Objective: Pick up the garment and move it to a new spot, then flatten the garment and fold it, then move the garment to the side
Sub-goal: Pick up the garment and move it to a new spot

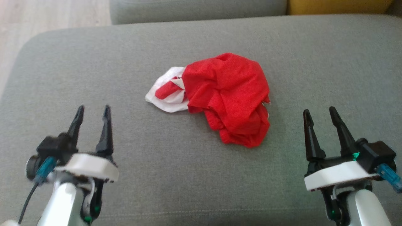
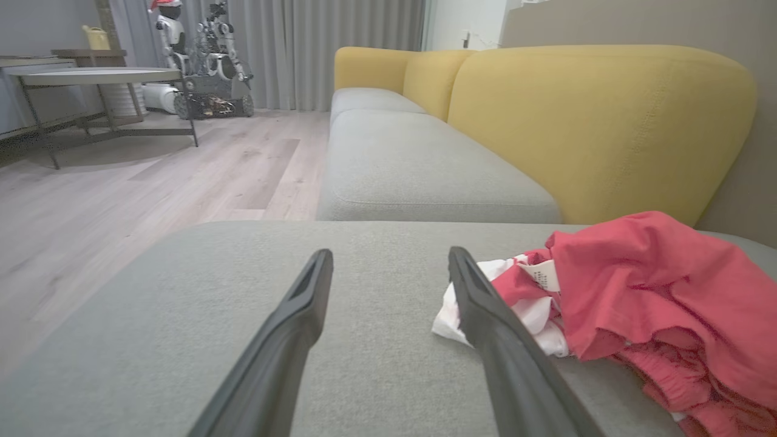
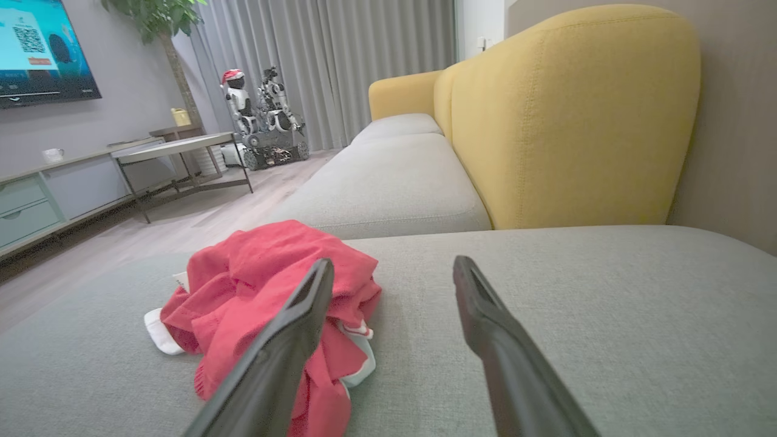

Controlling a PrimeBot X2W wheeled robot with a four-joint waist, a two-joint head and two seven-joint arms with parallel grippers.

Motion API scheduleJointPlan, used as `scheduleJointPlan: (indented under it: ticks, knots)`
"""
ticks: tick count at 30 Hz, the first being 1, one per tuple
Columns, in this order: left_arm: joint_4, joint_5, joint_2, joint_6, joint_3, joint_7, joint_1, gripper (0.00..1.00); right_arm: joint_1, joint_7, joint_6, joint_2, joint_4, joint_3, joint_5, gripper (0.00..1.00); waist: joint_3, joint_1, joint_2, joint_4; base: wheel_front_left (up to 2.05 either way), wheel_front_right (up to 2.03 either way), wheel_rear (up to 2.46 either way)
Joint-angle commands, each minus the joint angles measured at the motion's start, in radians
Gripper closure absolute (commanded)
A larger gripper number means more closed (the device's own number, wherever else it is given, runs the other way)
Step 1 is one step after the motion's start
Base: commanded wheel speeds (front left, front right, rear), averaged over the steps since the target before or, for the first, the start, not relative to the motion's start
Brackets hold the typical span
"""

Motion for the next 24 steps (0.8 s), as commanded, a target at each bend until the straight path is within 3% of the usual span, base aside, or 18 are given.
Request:
scheduleJointPlan:
  ticks: [1,9,24]
  knots:
    - [-0.064,0.011,0.030,0.001,0.057,-0.012,-0.003,0.00,-0.006,0.006,0.008,-0.005,-0.034,0.021,-0.007,0.00,-0.024,0.0000,0.0000,0.021,0.00,0.00,0.00]
    - [-0.088,0.021,0.036,-0.021,0.059,-0.012,0.099,0.00,0.022,0.016,0.008,-0.005,-0.023,0.031,-0.011,0.00,-0.065,0.0000,0.0000,0.027,0.00,0.00,0.00]
    - [-0.088,0.047,0.042,-0.003,0.035,-0.009,0.185,0.00,0.078,0.046,0.008,-0.005,-0.052,0.017,-0.037,0.00,-0.116,0.0000,0.0000,0.010,0.00,0.00,0.00]
